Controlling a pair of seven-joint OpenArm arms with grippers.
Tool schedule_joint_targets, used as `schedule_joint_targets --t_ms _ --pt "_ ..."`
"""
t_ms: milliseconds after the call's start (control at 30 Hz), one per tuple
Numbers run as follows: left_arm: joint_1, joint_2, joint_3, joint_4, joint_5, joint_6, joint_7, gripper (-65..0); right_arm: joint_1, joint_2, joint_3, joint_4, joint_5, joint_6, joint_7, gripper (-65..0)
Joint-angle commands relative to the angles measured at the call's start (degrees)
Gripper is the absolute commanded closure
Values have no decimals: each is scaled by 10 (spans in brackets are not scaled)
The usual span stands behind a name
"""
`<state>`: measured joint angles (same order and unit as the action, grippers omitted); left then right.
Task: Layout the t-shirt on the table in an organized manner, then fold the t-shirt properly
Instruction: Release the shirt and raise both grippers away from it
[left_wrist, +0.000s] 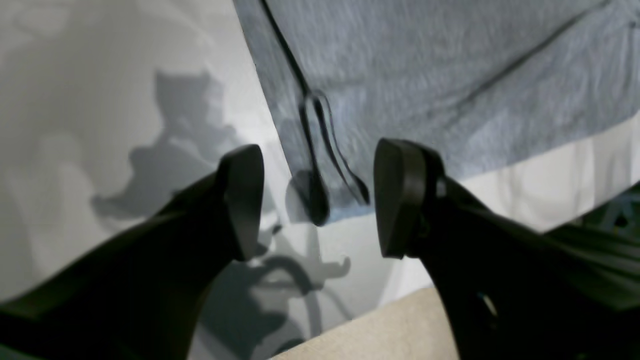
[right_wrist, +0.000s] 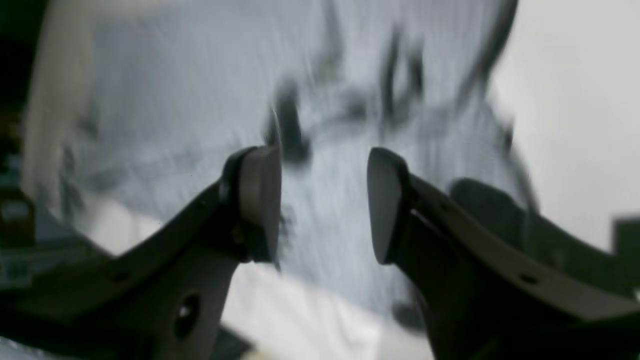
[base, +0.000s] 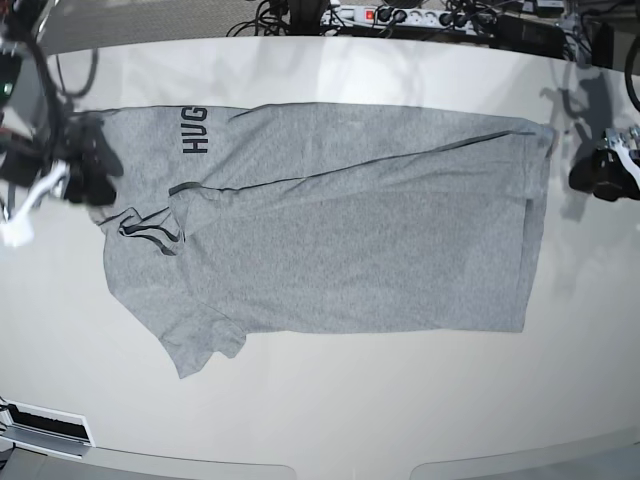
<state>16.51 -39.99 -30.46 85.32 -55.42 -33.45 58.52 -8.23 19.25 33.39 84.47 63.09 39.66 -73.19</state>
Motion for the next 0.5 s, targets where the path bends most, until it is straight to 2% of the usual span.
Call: schedule_joint_targets --t_ms 0,267,400,467 --pt "-6 -15 -8 6 -5 -2 -10 -360 -5 13 11 10 18 3 13 -302" --pt "-2 7 -8 6 9 7 -11 -360 -90 12 105 10 9 3 19 -302" --pt "-2 37 -7 6 10 25 -21 -360 -115 7 112 9 -88 3 108 -302" --pt "-2 57 -7 7 9 17 -21 -360 -116 3 111 9 -100 3 121 -301"
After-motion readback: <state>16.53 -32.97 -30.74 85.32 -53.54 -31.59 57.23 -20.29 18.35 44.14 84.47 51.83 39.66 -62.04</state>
